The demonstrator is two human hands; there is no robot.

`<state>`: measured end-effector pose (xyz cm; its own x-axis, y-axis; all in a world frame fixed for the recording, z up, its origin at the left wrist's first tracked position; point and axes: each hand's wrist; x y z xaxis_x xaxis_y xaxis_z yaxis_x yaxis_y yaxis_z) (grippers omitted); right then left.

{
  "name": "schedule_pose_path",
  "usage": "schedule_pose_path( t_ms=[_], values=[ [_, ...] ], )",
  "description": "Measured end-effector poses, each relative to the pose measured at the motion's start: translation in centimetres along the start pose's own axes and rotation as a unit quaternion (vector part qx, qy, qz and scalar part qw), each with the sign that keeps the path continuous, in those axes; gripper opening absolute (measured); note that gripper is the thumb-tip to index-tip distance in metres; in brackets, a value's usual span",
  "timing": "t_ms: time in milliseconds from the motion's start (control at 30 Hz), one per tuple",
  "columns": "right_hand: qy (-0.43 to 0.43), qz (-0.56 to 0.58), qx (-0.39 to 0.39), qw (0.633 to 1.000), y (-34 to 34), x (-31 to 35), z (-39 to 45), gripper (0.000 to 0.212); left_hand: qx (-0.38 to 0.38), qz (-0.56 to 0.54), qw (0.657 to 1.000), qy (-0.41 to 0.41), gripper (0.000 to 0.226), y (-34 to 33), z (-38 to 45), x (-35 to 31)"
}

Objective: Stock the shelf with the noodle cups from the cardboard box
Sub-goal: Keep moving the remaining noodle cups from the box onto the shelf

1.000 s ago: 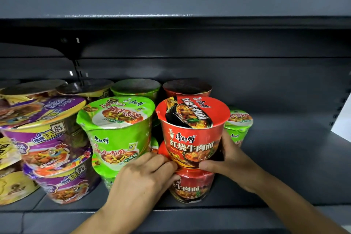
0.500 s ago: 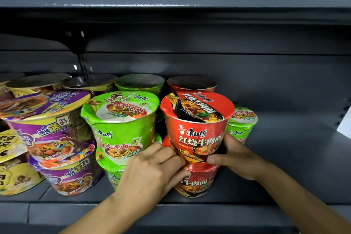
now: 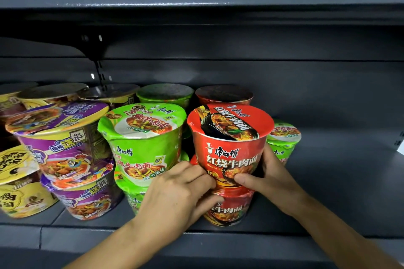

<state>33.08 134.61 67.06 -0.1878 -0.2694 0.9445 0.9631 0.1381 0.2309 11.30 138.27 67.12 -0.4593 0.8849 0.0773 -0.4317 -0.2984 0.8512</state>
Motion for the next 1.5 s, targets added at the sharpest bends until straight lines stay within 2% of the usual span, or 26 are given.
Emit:
schedule_pose_path(
  t_ms=[200, 333, 400, 467, 567, 633, 700, 733, 833, 933, 1000, 1100, 1167, 1333, 1500],
  values=[
    [0.013, -0.015, -0.036, 0.999, -0.9, 0.2, -0.1, 0.080, 0.013, 0.009, 1.000, 0.021, 0.029, 0.2, -0.1, -0.4],
    [0.006, -0.023, -0.036, 0.999, -0.8, 0.3, -0.6, 0.086, -0.008, -0.006, 0.999, 0.037, 0.030, 0.6, -1.0, -1.2],
    [0.015, -0.042, -0.096, 0.994, -0.5, 0.2, -1.4, 0.091, -0.034, -0.012, 0.998, 0.045, 0.027, 1.5, -2.5, -1.1],
    [0.059, -0.108, -0.185, 0.975, -0.4, 0.7, -2.2, 0.091, -0.061, 0.010, 0.996, 0.068, 0.021, 2.5, -4.7, -0.3],
    [0.200, -0.247, -0.258, 0.912, -1.2, 2.5, -3.3, 0.082, -0.068, 0.036, 0.986, 0.145, 0.023, 3.8, -8.2, 1.8],
    [0.257, -0.314, -0.258, 0.877, -3.5, 4.3, -3.6, 0.064, -0.044, 0.038, 0.982, 0.182, 0.028, 4.5, -9.9, 3.6],
    [0.274, -0.312, -0.213, 0.885, -7.3, 5.9, -3.7, 0.051, -0.012, 0.030, 0.981, 0.192, 0.032, 4.8, -10.9, 4.9],
    [0.265, -0.323, -0.186, 0.889, -9.2, 6.2, -3.4, 0.050, 0.002, 0.027, 0.981, 0.194, 0.035, 4.8, -11.1, 5.3],
    [0.197, -0.345, -0.112, 0.911, -14.3, 4.8, -1.4, 0.072, 0.034, -0.007, 0.982, 0.185, 0.039, 4.6, -11.0, 6.3],
    [0.134, -0.336, -0.163, 0.918, -17.6, 3.0, 1.4, 0.090, 0.045, -0.049, 0.980, 0.186, 0.042, 4.3, -10.8, 7.2],
    [0.093, -0.298, -0.206, 0.927, -19.1, 2.9, 2.7, 0.094, 0.058, -0.072, 0.977, 0.194, 0.051, 4.3, -10.7, 7.5],
    [0.055, -0.249, -0.247, 0.935, -20.8, 3.3, 3.7, 0.098, 0.088, -0.157, 0.956, 0.230, 0.085, 4.5, -10.2, 7.7],
    [0.018, -0.189, -0.260, 0.947, -21.1, 3.6, 4.3, 0.104, 0.090, -0.212, 0.945, 0.231, 0.100, 4.5, -9.5, 8.0],
    [-0.031, -0.171, -0.272, 0.947, -19.8, 4.0, 5.6, 0.108, 0.084, -0.299, 0.920, 0.240, 0.105, 4.8, -7.3, 8.7],
    [-0.035, -0.199, -0.239, 0.950, -18.8, 4.9, 5.6, 0.097, 0.070, -0.309, 0.919, 0.235, 0.104, 4.0, -7.1, 9.0]
  ],
)
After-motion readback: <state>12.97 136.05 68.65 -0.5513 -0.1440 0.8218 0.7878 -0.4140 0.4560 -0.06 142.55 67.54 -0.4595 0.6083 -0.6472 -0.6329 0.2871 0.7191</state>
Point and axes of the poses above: each hand's wrist, its own z-axis towards the middle knuckle, its own y-axis out of the back of the hand, x = y × z, and after that the axes turned 13 degrees about x, right-handed
